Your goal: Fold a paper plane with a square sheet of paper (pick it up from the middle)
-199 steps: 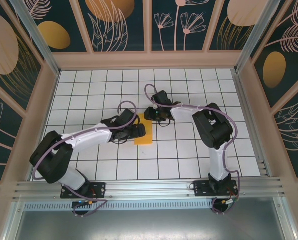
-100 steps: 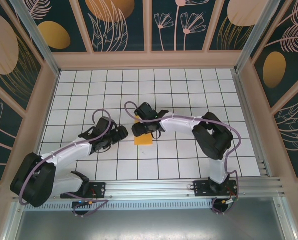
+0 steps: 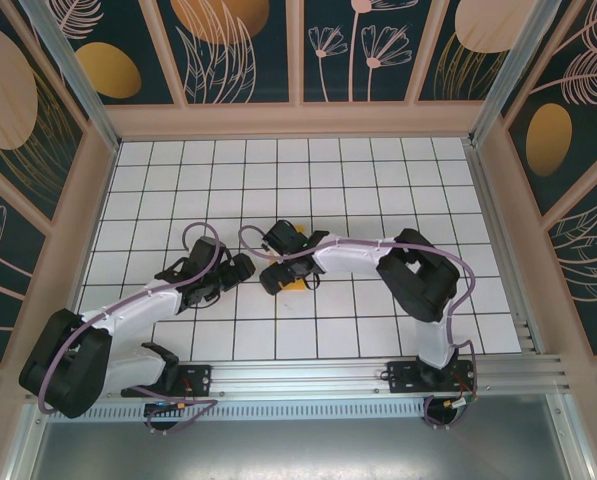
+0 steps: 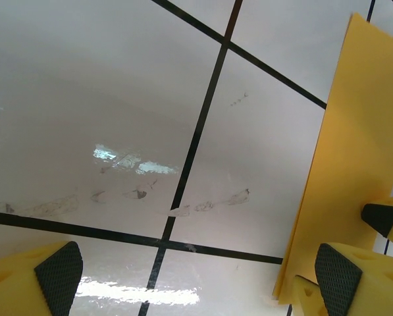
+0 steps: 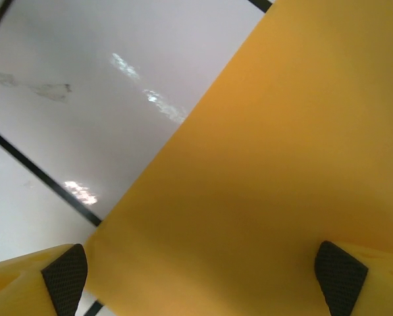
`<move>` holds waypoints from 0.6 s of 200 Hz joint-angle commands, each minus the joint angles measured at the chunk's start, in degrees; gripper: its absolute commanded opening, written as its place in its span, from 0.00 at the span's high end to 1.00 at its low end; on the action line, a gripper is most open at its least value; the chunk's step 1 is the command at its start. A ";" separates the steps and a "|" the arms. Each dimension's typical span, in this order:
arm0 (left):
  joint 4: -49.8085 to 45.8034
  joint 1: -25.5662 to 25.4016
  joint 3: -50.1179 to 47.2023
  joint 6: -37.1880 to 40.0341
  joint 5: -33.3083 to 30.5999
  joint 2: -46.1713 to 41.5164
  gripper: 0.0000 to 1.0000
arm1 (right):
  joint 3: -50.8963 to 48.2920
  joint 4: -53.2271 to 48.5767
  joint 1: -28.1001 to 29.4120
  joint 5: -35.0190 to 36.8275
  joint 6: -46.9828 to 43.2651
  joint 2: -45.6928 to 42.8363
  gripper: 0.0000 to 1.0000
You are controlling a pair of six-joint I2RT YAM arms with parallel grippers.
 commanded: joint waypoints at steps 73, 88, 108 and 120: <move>-0.93 0.56 0.18 -0.05 -0.39 -0.94 0.07 | -5.34 -1.08 -1.73 -0.75 -0.67 4.23 0.28; -0.79 0.58 0.63 0.25 -0.03 -0.83 0.06 | -5.87 -0.67 -2.41 -0.81 -0.11 4.16 0.34; -0.41 0.56 1.13 0.78 0.68 -0.70 0.07 | -6.30 0.01 -3.25 -1.95 0.33 4.14 0.43; 0.22 0.56 1.41 1.19 1.63 -0.63 0.07 | -6.64 0.51 -4.02 -3.53 0.59 4.05 0.44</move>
